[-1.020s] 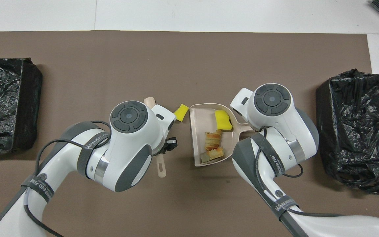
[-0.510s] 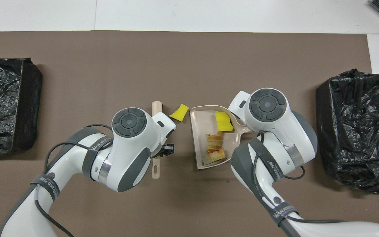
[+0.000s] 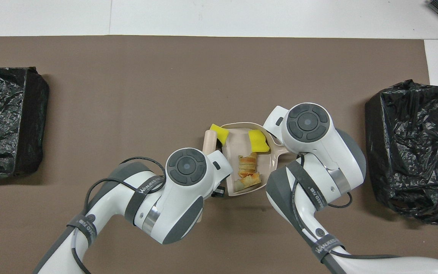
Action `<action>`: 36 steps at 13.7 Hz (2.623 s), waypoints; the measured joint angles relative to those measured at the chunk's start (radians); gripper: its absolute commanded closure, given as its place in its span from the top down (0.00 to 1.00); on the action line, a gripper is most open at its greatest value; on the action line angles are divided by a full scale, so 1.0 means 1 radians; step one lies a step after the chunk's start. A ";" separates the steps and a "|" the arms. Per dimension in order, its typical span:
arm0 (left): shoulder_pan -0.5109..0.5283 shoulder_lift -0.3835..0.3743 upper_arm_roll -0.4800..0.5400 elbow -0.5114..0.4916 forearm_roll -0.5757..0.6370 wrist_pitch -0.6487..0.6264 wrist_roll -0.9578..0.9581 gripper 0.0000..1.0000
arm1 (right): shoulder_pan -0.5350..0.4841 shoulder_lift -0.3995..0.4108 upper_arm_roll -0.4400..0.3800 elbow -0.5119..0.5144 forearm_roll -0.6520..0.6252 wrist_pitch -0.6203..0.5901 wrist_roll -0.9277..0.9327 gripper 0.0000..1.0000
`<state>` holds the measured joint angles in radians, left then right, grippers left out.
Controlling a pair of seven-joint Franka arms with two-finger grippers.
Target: Sweep and dump trash in bin
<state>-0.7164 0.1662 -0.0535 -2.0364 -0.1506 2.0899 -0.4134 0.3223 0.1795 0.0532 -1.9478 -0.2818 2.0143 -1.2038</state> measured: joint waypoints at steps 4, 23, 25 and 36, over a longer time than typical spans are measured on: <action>-0.064 -0.012 -0.001 0.005 -0.001 -0.002 -0.056 0.00 | -0.001 0.000 0.000 -0.001 0.000 0.000 0.000 0.00; -0.016 -0.225 0.038 0.083 -0.002 -0.296 -0.121 0.00 | -0.003 0.000 -0.001 -0.005 0.000 0.000 0.000 0.00; -0.011 -0.247 0.037 0.079 -0.002 -0.342 -0.159 0.00 | -0.003 0.000 -0.001 -0.005 0.000 0.000 0.000 0.00; -0.019 -0.416 -0.070 -0.295 -0.002 -0.152 -0.313 0.00 | -0.004 -0.002 -0.002 -0.008 0.000 0.000 0.000 0.00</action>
<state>-0.7352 -0.2502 -0.1231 -2.3315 -0.1522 1.9382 -0.7269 0.3179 0.1779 0.0515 -1.9554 -0.2818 2.0145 -1.2038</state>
